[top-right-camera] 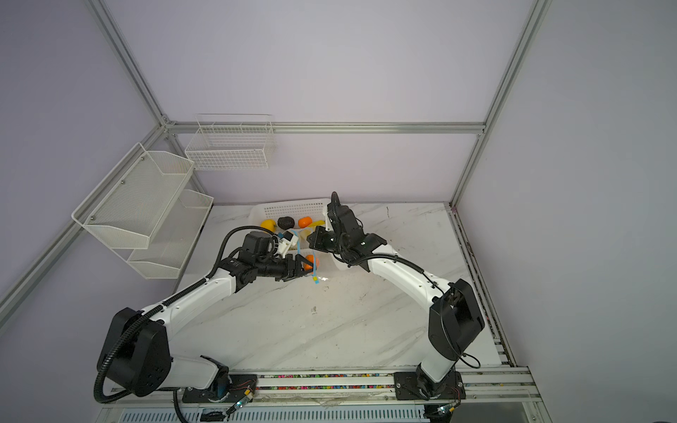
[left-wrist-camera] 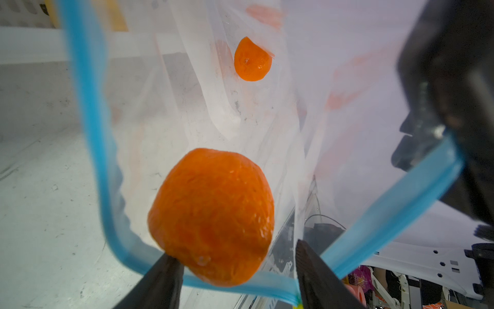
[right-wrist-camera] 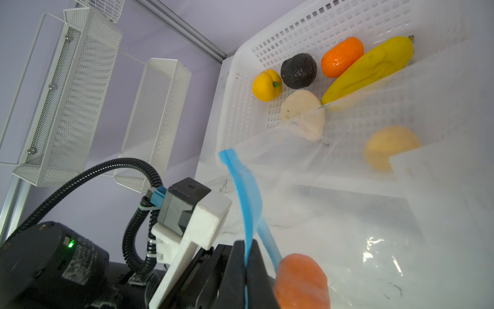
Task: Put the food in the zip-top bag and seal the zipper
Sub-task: 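Push the orange deeper into the bag and open the left gripper, then lift the left gripper out of the bag and move over the basket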
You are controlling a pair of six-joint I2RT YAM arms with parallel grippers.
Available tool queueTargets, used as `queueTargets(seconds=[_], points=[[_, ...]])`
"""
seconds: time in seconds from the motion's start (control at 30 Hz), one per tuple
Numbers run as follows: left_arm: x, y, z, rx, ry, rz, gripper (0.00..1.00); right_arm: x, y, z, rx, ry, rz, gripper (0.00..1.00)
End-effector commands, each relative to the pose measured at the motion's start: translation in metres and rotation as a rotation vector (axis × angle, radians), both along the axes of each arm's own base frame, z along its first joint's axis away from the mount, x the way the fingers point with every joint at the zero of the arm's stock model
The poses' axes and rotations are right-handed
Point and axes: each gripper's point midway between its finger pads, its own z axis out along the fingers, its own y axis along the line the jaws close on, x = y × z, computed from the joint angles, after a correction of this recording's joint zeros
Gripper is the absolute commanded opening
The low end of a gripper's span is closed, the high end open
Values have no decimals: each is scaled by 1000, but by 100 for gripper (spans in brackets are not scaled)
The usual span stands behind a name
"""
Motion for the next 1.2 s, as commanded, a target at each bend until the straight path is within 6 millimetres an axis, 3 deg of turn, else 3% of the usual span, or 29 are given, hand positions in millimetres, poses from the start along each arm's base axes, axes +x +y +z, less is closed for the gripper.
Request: queueTargets(seconds=[0.0,0.63,0.9,1.17], points=[[12,-8,38,-27,-102,-16,67,-2,2,11,40,-24,1,0],[19,-6,51,-25,-129,12,65,-4,0,8,38,-24,1,0],[9,8,48,57,-148,31,66,-3,-5,2,18,-24,-20,0],[1,22,56,105,-184,66,66,-1,-11,-5,0,-22,-47,0]])
